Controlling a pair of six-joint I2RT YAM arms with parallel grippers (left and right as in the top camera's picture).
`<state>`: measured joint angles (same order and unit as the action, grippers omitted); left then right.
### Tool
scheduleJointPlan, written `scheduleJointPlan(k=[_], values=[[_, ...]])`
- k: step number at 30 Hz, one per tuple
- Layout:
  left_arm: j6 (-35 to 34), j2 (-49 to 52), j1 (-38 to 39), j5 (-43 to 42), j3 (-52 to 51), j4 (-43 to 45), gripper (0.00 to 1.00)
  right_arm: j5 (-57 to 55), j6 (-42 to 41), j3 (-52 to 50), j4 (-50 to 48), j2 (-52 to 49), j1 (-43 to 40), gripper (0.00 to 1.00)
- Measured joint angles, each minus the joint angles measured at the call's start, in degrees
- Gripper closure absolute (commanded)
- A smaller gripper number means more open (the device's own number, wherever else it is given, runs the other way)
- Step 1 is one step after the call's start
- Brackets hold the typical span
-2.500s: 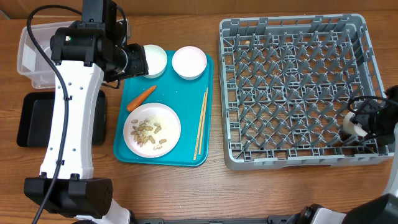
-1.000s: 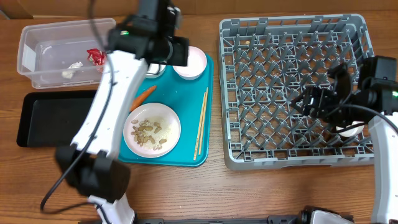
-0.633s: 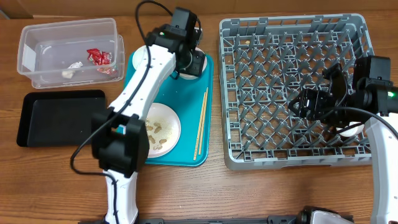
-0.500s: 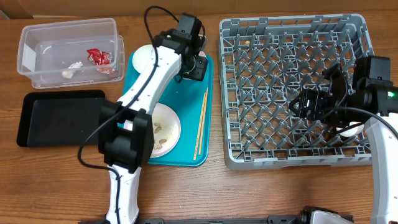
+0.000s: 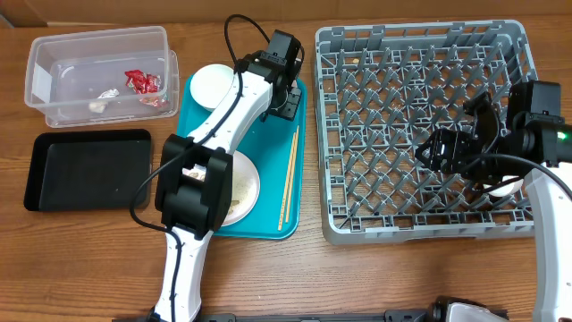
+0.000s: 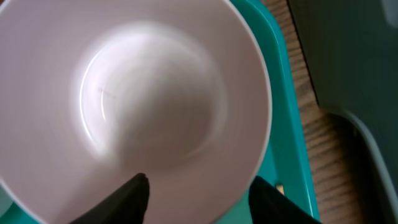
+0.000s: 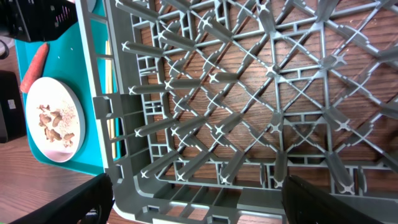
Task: Sort waste into correct bins and load items into the dishwasher
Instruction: 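Lift the pink bowl over to the dish rack and release it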
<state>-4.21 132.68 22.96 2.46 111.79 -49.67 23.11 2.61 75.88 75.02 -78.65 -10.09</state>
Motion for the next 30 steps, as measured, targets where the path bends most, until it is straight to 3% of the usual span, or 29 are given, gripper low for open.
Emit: scheduleJointPlan(k=[4,19,23,30], values=[[0.3,0.2,0.1,0.3,0.0,1.2,0.96,0.0,0.0,0.0,0.0,0.0,0.0,0.11],[0.3,-1.5,0.2,-0.2,2.8,-3.5,0.96,-1.0,0.0,0.0,0.0,0.0,0.0,0.10],[0.0,-7.1,0.3,-5.4,5.0,-3.3,0.96,-2.0,0.0,0.0,0.0,0.0,0.0,0.10],[-3.7,-16.0,0.5,-21.4,7.4,5.6,0.96,-4.2,-0.2,0.0,0.6,0.0,0.0,0.10]])
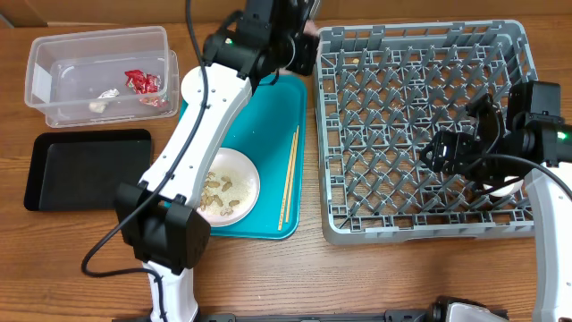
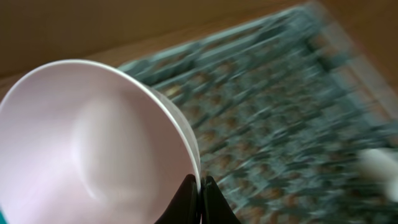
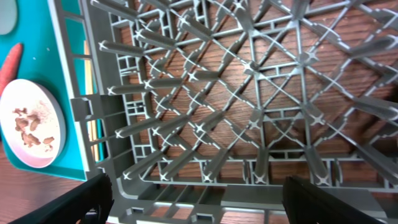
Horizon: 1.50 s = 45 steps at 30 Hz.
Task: Sort waste into correct bins and load items into the dishwasher
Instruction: 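Lift the pink bowl over to the dish rack and release it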
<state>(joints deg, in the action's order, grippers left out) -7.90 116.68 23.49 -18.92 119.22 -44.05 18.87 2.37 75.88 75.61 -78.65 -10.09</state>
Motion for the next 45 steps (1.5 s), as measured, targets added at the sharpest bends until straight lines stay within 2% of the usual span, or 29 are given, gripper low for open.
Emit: scheduleJointPlan(k=[4,10,14,17,23,25,27,30,39,45], values=[[-4.2,0.0,1.4,-10.7,0.1,7.4,0.96,-4.9,-2.8,0.0,1.2,0.0,0.0,0.10],[-10.3,1.9,5.2,-19.6,0.0,21.1,0.96,-18.3,-12.1,0.0,4.3,0.0,-0.4,0.09],[-16.4,4.0,7.8,-24.0,0.0,30.9,0.96,-23.4,-15.8,0.0,4.6,0.0,-1.5,0.08],[-22.6,6.9,9.3,-25.6,0.1,37.9,0.96,-24.9,-17.1,0.0,4.6,0.0,-1.5,0.07],[-39.8,16.2,10.8,-29.8,0.0,58.9,0.96,-25.8,-17.8,0.1,4.6,0.0,-1.5,0.07],[-45.0,18.7,11.0,-30.6,0.0,62.2,0.96,-25.8,-17.8,0.1,4.6,0.0,-1.5,0.07],[-50.5,21.2,11.1,-31.5,0.0,62.5,0.96,-25.8,-17.8,0.1,4.6,0.0,-1.5,0.07],[-53.8,23.9,11.0,-32.5,0.0,59.4,0.96,-25.9,-17.8,0.1,4.6,0.0,-1.5,0.06],[-52.6,25.2,11.0,-36.0,0.0,58.2,0.96,-25.9,-17.8,0.1,4.5,0.0,-1.5,0.06],[-48.2,25.1,10.1,-36.9,0.2,48.6,0.96,-25.9,-17.8,0.1,4.5,0.0,-1.5,0.06]])
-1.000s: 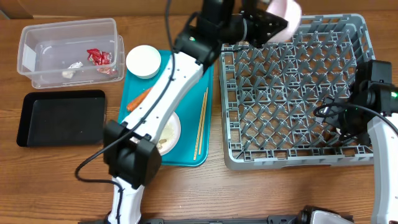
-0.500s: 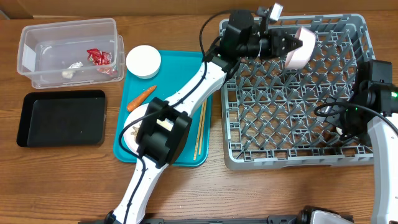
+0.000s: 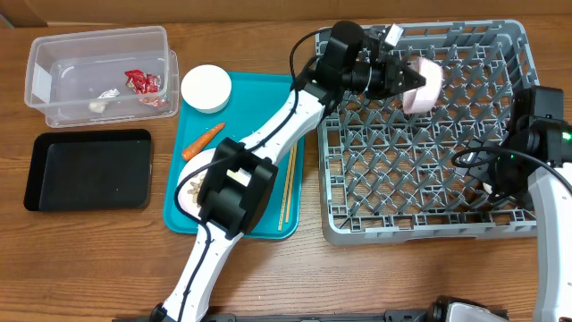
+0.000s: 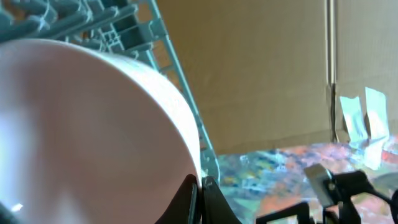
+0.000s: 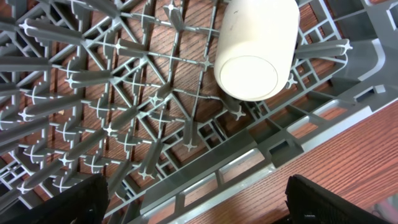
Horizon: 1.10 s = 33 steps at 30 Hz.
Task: Sort waste into correct bins and load items into the dishwasher
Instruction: 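Lift the pink bowl over to the dish rack and release it, then move the left gripper to the white bowl and grasp it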
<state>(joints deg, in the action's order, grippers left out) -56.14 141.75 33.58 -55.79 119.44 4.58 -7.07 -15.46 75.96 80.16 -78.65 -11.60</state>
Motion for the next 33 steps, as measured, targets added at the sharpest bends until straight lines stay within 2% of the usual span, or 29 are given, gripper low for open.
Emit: scheduleJointPlan(k=[4,5,6,7,8,9,10,11,12,17,22,27,33], values=[[3.0,-1.0,-1.6,-0.6,0.2,-5.3,0.96,0.0,0.0,0.0,0.0,0.0,0.0,0.06],[3.5,-1.0,-2.2,-0.9,0.2,-5.9,0.87,0.0,0.0,0.0,0.0,0.0,0.0,0.06],[3.8,-1.0,-2.7,-1.1,0.2,-6.4,0.64,0.0,0.0,0.0,0.0,0.0,0.0,0.06],[4.1,-1.0,-3.3,-1.2,0.2,-6.6,0.52,0.0,0.0,0.0,0.0,0.0,0.0,0.06],[4.5,-1.0,-3.8,-1.0,0.2,-6.8,0.42,0.0,0.0,0.0,0.0,0.0,0.0,0.06],[4.8,-1.0,-4.5,-1.0,0.2,-6.8,0.37,0.0,0.0,0.0,0.0,0.0,0.0,0.06],[5.0,-1.0,-5.0,-1.0,0.2,-6.8,0.23,0.0,0.0,0.0,0.0,0.0,0.0,0.06],[5.2,-1.0,-5.9,-1.2,0.2,-7.0,0.05,0.0,0.0,0.0,0.0,0.0,0.0,0.06],[5.2,-1.0,-6.4,-1.3,0.2,-7.0,0.00,0.0,0.0,0.0,0.0,0.0,0.0,0.06],[6.4,-1.0,-9.1,-1.5,0.2,-11.3,0.00,0.0,0.0,0.0,0.0,0.0,0.0,0.05],[13.9,-3.2,-10.9,2.6,0.0,-28.3,0.00,0.0,0.0,0.0,0.0,0.0,0.0,0.05],[26.6,-11.2,-12.4,16.7,-0.2,-47.2,0.00,0.0,0.0,0.0,-0.1,0.0,0.0,0.05],[35.5,-23.1,-14.3,37.9,-0.1,-58.6,0.00,0.0,-0.2,0.0,-0.1,0.0,0.0,0.03]])
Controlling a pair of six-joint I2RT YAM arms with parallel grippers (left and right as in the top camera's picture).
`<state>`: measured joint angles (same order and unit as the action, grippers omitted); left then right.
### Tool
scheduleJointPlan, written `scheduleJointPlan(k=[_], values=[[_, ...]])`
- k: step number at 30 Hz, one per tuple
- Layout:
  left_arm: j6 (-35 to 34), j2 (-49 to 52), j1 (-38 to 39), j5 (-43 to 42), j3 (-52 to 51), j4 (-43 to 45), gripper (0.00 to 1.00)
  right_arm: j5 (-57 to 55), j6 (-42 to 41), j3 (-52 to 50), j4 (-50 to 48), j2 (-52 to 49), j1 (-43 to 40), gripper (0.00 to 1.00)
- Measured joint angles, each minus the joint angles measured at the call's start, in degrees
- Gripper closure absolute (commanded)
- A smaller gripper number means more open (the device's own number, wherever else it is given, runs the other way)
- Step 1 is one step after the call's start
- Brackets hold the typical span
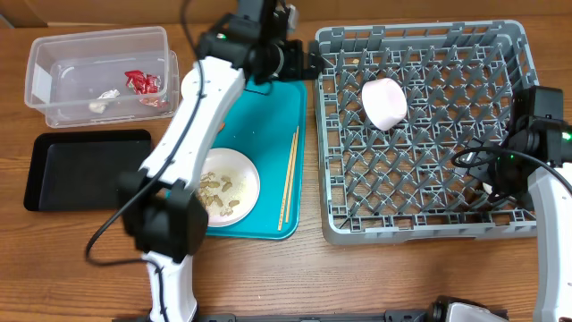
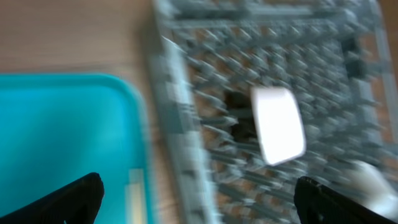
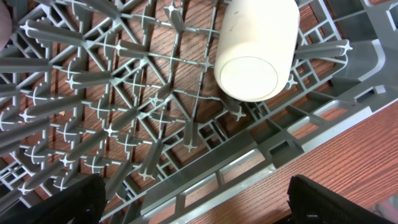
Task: Sort waste into correct bins and load items into the dishwasher
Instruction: 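Move the left gripper to the white bowl and grasp it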
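A white bowl (image 1: 384, 101) lies tilted among the prongs of the grey dishwasher rack (image 1: 420, 228); the blurred left wrist view also shows this bowl (image 2: 280, 121). My left gripper (image 1: 301, 61) hangs open and empty over the back right corner of the teal tray (image 1: 268, 116), at the rack's left edge; its fingers (image 2: 71, 199) are spread wide. My right gripper (image 3: 196, 202) is open over the rack's front right corner, beside a white cup (image 3: 255, 43) lying in the rack. On the tray are a plate of food scraps (image 1: 228, 188) and chopsticks (image 1: 288, 179).
A clear bin (image 1: 98, 72) holding wrappers stands at the back left, with a black tray (image 1: 85, 170) in front of it. A second white bowl (image 1: 190, 85) shows partly behind my left arm. The arm spans the tray's left side.
My left gripper has let go of the white bowl, which now rests in the rack. The gripper is open and has moved left to the rack's edge above the tray. The right arm is unchanged.
My left gripper stood open at a white bowl on the tray's back. Then it was shut on the bowl's rim, lifted, then holding it over the rack. The right gripper shifted to the rack's front right by the cup. Now the bowl lies in the rack.
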<state>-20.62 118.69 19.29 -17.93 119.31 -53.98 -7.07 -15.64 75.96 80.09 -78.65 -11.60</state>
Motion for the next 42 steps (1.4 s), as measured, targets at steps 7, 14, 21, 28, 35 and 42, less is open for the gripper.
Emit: scheduleJointPlan(k=[7,14,21,28,35,42], values=[[2.6,-2.4,-3.9,17.0,0.3,-10.2,0.00,0.1,0.0,0.0,0.0,0.0,0.0,0.01],[2.6,-2.2,-8.3,22.9,-0.6,-10.8,0.00,0.2,-0.2,0.0,0.0,0.0,0.0,0.01],[2.6,-1.0,-8.9,26.5,-3.4,-9.8,0.08,0.2,-0.2,0.0,0.0,0.0,0.0,0.01],[2.6,6.3,-8.9,27.2,-3.7,-8.2,0.16,0.2,-0.2,0.0,0.0,0.0,0.0,0.01],[2.8,11.6,-8.9,27.0,-4.2,-5.8,0.36,0.2,-0.2,0.0,0.0,0.0,0.0,0.01],[2.9,13.9,-8.8,26.8,-4.2,-4.4,0.57,0.2,-0.2,0.0,0.0,0.0,0.0,0.01]])
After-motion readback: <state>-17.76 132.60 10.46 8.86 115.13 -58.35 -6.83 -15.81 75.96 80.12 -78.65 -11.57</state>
